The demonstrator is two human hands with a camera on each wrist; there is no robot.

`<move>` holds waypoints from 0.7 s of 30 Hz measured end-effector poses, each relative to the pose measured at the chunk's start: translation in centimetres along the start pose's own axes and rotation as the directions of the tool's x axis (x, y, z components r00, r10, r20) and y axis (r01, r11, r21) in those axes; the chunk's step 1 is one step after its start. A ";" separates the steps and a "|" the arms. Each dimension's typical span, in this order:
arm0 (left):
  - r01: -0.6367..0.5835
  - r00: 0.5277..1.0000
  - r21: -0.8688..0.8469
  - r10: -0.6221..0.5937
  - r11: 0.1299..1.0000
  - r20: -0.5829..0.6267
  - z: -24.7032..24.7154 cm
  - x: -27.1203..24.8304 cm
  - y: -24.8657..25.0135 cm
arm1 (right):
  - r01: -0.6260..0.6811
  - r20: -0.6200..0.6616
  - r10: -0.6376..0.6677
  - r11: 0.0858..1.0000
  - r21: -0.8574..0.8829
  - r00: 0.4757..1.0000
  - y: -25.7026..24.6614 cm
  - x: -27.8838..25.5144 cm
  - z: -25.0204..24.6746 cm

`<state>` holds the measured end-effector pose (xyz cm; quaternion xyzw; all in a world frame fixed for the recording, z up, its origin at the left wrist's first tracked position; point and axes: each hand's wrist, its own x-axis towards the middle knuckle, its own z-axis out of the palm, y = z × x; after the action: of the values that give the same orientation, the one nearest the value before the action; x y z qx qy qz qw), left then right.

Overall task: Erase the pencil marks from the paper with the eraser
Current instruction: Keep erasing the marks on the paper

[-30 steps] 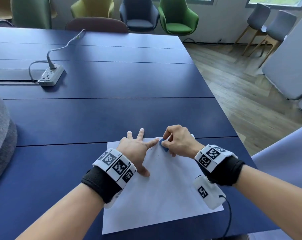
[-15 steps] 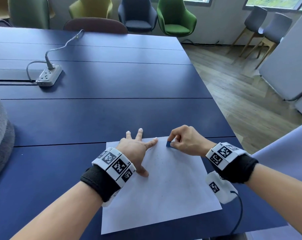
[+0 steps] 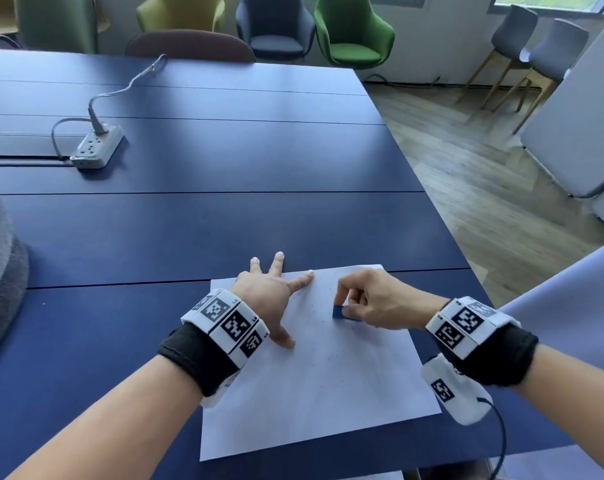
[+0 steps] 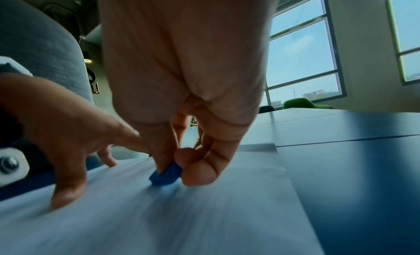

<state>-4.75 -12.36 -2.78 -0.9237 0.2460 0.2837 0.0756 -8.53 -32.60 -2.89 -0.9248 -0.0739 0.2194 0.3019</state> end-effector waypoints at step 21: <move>0.000 0.996 0.041 -0.004 0.999 0.087 -0.8 -0.5 0.5 | 0.015 -0.139 -0.015 1.000 0.006 0.990 0.6 -0.4 0.4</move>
<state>-4.95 -12.87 -1.84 -0.9091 0.2473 0.3183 0.1056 -9.03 -32.98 -3.37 -0.9362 -0.0589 0.1524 0.3112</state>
